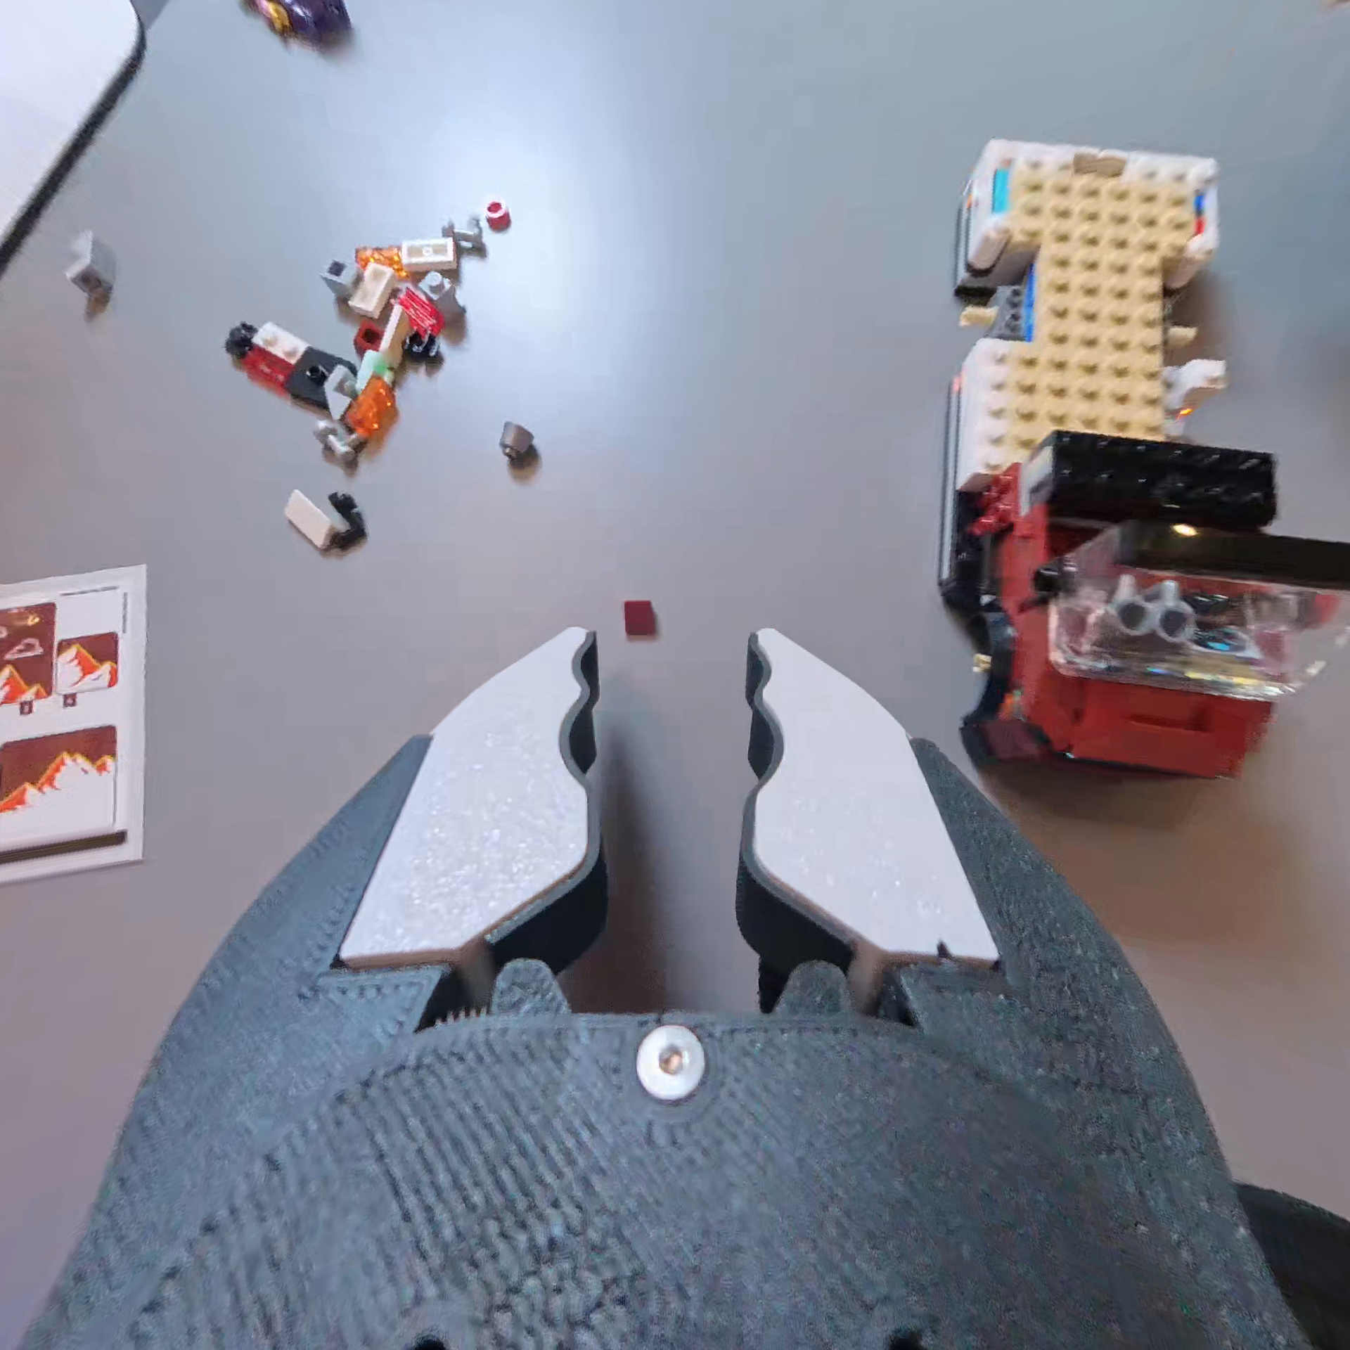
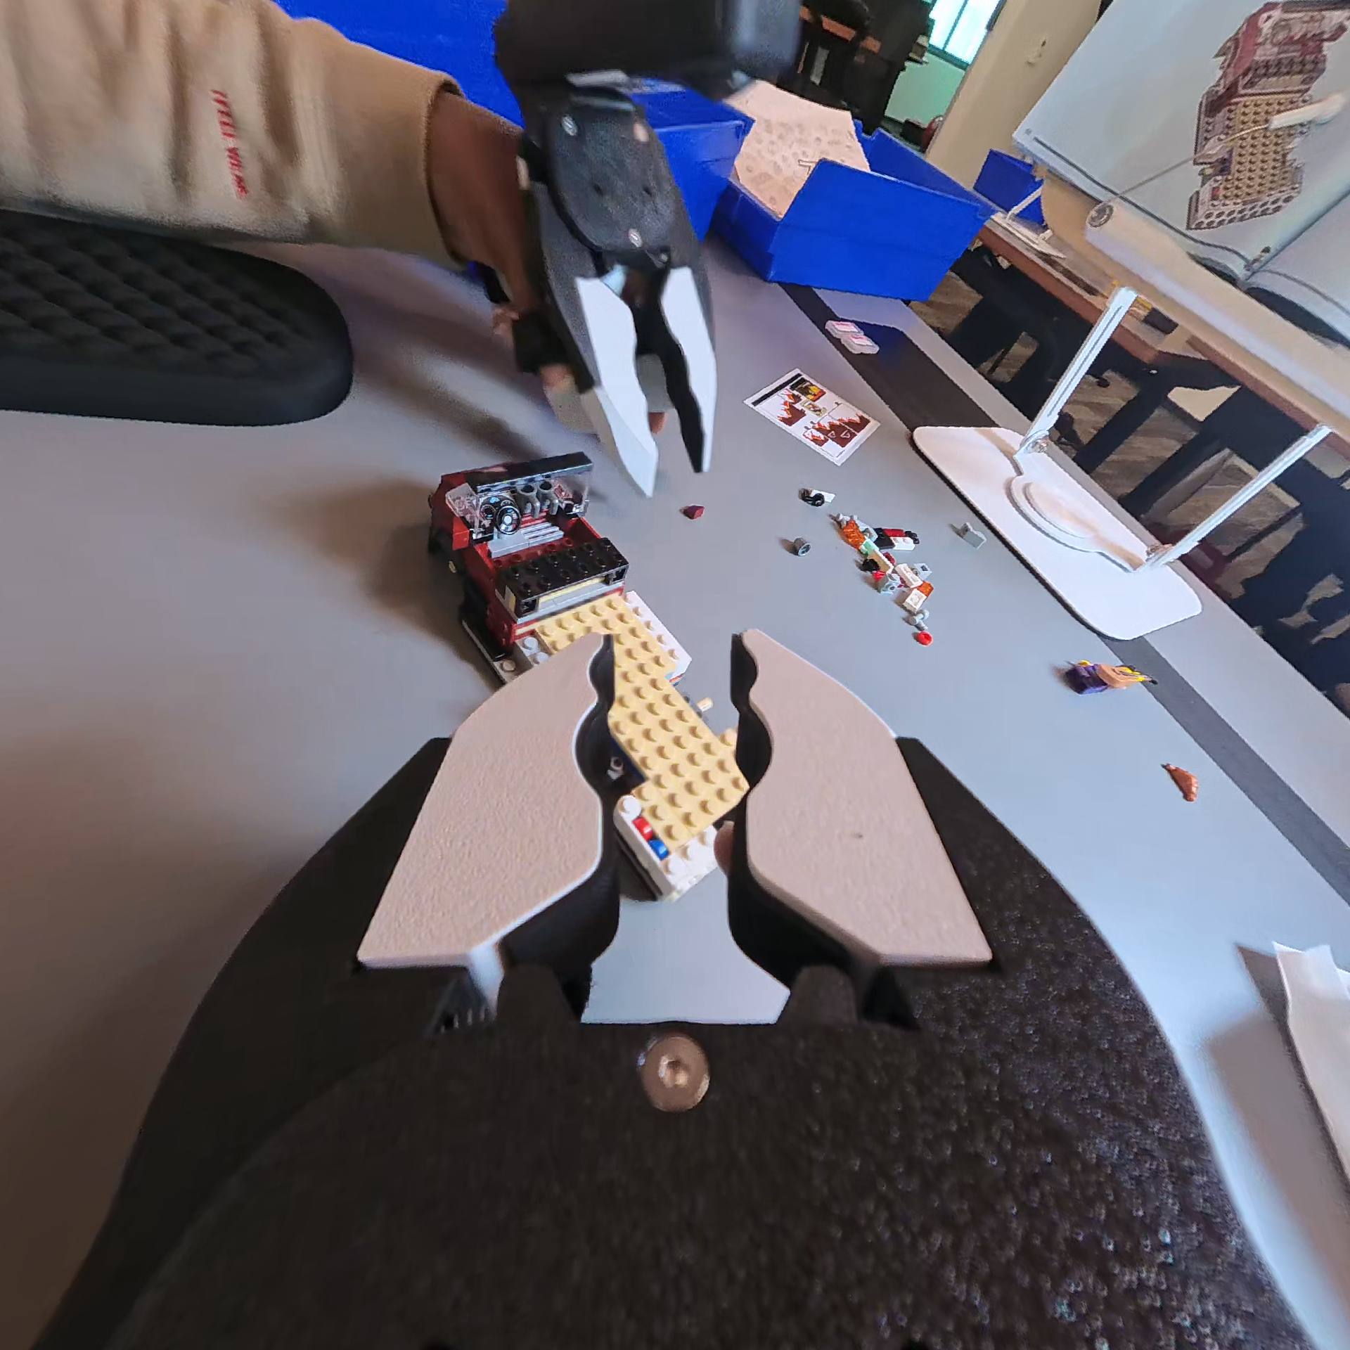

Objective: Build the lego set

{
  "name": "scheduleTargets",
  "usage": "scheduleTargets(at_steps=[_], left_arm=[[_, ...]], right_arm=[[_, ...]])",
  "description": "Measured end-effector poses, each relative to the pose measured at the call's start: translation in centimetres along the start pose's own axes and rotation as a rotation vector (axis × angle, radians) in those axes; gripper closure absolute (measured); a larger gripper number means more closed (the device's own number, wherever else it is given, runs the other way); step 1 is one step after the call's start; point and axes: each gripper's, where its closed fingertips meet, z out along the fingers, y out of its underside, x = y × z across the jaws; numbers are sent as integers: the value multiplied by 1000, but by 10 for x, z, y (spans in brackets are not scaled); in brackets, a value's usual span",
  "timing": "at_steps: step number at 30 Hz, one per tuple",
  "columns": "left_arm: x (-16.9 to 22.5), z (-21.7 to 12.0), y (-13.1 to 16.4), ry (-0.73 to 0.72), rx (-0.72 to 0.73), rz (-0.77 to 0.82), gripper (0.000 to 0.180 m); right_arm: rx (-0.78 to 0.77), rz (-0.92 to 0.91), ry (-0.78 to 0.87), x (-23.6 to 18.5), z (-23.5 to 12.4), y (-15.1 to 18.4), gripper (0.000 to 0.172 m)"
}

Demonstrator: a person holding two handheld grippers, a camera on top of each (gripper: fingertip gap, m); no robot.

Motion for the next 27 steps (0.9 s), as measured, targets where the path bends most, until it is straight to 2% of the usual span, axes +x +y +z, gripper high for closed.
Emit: scheduleTargets(at_steps=[4,8,11,15,17,22,25,27], left_arm=[[-6,14,-1,24,-84,25,153],[-2,16,2,38,-135,74,172],[12,9,-1,79,-80,55,166],[47,-14,-7,239,61,-22,154],[64,-22,-3,302,95,-37,150],[99,-25,0,379,128,-40,145],[120,-18,-5,390,129,7,144],[130,-13,-11,377,128,37,144]], right_arm=[[-73,-3,-75,-13,3,8,144],[-256,-38,-176,-28,12,26,144],[-475,-161,-241,-28,14,48,147],[-670,-261,-342,-20,9,66,153],[-710,-288,-361,-11,12,68,160],[-774,-353,-344,17,31,70,159],[-739,-284,-342,29,53,66,158],[-704,-127,-362,31,64,60,149]])
